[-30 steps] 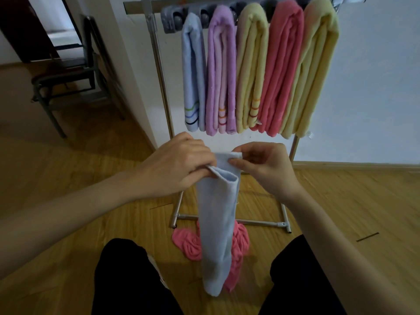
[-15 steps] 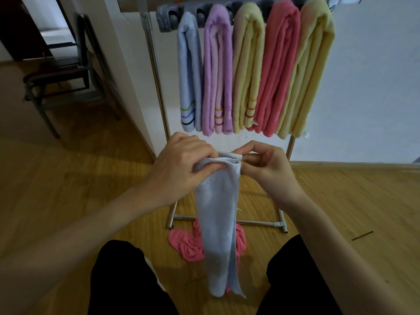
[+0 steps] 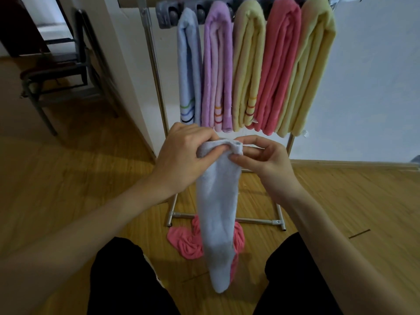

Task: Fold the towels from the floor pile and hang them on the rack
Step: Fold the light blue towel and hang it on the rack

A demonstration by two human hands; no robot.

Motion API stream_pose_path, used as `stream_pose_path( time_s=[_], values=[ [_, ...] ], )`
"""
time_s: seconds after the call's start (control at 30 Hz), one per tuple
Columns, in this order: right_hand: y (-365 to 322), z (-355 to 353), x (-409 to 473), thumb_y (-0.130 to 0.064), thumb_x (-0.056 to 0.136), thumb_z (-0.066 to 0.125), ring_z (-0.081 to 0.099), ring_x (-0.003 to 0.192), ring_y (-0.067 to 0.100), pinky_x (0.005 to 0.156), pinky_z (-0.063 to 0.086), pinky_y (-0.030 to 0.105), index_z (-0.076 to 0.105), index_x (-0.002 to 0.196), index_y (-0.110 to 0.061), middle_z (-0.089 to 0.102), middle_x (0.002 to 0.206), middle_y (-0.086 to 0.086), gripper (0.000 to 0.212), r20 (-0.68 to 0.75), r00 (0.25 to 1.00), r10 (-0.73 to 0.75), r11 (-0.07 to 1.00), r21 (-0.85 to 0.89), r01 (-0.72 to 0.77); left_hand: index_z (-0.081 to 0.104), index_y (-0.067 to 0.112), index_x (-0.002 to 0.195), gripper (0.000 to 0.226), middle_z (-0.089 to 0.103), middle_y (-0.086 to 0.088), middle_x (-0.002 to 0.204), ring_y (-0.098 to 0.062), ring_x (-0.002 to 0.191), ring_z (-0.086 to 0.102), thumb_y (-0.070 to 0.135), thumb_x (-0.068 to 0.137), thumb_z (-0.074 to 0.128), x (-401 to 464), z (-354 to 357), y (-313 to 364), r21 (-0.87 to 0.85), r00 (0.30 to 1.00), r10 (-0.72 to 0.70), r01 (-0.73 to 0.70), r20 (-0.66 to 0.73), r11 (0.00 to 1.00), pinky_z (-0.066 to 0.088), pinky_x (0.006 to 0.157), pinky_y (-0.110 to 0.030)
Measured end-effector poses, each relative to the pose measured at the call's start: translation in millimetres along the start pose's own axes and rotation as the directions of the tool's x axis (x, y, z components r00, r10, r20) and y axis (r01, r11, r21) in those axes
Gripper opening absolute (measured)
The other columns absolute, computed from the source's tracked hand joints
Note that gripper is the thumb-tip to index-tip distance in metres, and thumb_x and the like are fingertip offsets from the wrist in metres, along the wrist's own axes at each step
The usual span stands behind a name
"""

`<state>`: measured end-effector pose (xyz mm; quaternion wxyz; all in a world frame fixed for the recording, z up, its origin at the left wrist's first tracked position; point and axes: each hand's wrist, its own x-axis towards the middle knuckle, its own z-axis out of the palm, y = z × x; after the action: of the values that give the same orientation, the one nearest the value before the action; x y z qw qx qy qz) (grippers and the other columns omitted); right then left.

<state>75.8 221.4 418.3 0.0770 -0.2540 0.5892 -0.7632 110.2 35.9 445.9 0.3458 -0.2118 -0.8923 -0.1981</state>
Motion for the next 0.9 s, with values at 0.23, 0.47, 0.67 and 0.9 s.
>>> stream_pose_path(
  time_s=[0.23, 0.47, 0.67, 0.9],
  values=[
    [8.2, 12.2, 7.8, 0.009, 0.084, 0.062, 0.068, 0.075, 0.017, 0.065, 0.055, 0.029, 0.064, 0.094, -0.007, 0.073, 0.076, 0.004, 0.019, -0.130, 0.991, 0.019, 0.999, -0.028, -0.023, 0.049, 0.017, 0.124, 0.070, 0.052, 0.007, 0.118, -0.001, 0.108, 0.051, 0.039, 0.065, 0.081, -28.0, 2.0, -12.1, -0.285, 0.958, -0.283, 0.282, 0.039, 0.916, 0.043, 0.089, -0.013],
    [-5.2, 44.1, 17.6, 0.009, 0.084, 0.062, 0.069, 0.075, 0.019, 0.064, 0.056, 0.027, 0.063, 0.095, 0.000, 0.073, 0.078, 0.006, 0.015, -0.125, 0.989, 0.084, 0.996, 0.009, -0.084, 0.070, 0.020, 0.082, 0.022, 0.071, 0.019, 0.072, 0.006, 0.072, 0.067, 0.005, 0.069, 0.080, -94.3, 41.8, -36.4, -0.491, 0.625, -0.633, 0.770, 0.457, 0.406, 0.049, 0.063, -0.009],
    [-29.5, 65.5, 25.2, 0.006, 0.085, 0.062, 0.066, 0.063, 0.010, 0.054, 0.051, 0.021, 0.063, 0.090, -0.005, 0.070, 0.065, -0.003, 0.013, -0.192, 0.979, 0.063, 0.993, 0.110, -0.042, 0.070, 0.019, 0.094, 0.027, 0.073, 0.003, 0.096, -0.015, 0.094, 0.068, 0.019, 0.070, 0.082, -139.1, 82.1, -41.0, -0.422, 0.397, -0.684, 0.895, 0.612, 0.143, 0.053, 0.076, -0.024],
    [-45.2, 49.5, 42.4, 0.001, 0.084, 0.066, 0.060, 0.064, 0.011, 0.059, 0.052, 0.022, 0.063, 0.096, -0.002, 0.058, 0.060, -0.005, 0.013, -0.552, 0.830, 0.083, 0.983, 0.183, 0.023, 0.070, 0.016, 0.092, 0.025, 0.074, -0.002, 0.093, -0.018, 0.089, 0.070, 0.028, 0.072, 0.080, -156.4, 98.2, -44.2, -0.344, 0.336, -0.651, 0.931, 0.680, 0.122, 0.055, 0.087, -0.039]
  ],
)
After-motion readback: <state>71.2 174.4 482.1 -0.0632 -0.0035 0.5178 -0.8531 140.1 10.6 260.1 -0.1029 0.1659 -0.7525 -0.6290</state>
